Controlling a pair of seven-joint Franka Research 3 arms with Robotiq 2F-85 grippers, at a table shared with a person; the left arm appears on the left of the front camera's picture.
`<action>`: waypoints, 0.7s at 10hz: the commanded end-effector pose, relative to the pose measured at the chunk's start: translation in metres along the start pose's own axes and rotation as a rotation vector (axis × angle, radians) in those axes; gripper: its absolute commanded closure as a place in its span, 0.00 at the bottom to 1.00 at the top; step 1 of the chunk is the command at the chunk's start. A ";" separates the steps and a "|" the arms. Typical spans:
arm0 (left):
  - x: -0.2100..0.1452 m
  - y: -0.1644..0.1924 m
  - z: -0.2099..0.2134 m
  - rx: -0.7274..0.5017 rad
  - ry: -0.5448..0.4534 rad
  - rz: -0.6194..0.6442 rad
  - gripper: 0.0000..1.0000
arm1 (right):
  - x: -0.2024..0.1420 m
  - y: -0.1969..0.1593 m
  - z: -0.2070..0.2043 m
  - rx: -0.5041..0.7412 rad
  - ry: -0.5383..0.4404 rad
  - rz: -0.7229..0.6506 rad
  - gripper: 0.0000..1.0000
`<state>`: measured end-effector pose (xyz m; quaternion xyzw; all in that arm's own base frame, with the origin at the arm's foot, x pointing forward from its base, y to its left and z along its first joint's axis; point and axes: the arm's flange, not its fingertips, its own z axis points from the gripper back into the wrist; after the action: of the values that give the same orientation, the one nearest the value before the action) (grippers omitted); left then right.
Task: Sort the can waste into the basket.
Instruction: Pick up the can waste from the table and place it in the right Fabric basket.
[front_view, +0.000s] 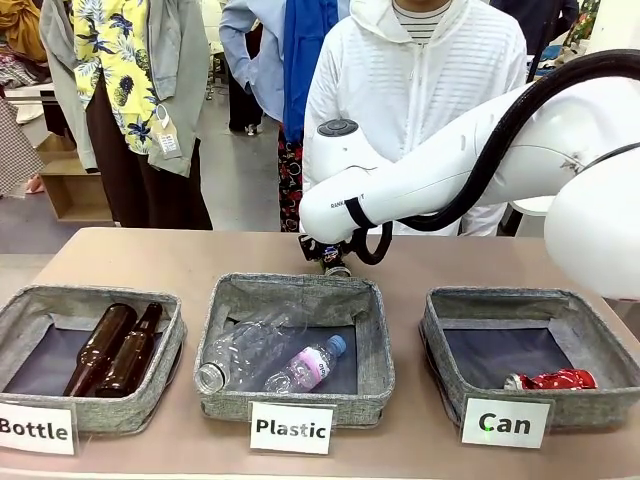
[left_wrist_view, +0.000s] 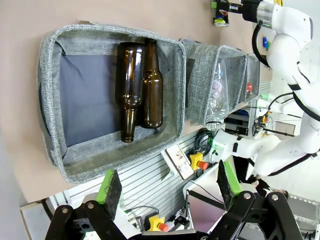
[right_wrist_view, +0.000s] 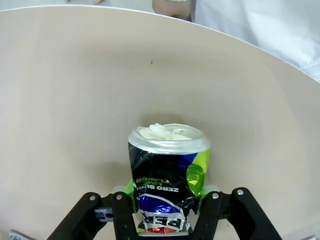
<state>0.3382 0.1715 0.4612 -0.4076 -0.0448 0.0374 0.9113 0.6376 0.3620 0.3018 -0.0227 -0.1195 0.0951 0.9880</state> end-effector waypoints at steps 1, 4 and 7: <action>0.001 -0.004 0.000 -0.014 -0.006 0.012 0.00 | -0.007 -0.001 0.028 -0.008 0.019 0.050 1.00; 0.001 -0.004 0.000 -0.014 -0.006 0.012 0.00 | -0.049 -0.008 0.121 -0.017 -0.033 0.206 1.00; 0.001 -0.004 0.000 -0.014 -0.006 0.012 0.00 | -0.118 -0.057 0.209 0.077 0.106 0.370 1.00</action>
<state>0.3379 0.1712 0.4618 -0.4074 -0.0455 0.0369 0.9114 0.5129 0.3334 0.4712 -0.0296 -0.1068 0.2404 0.9643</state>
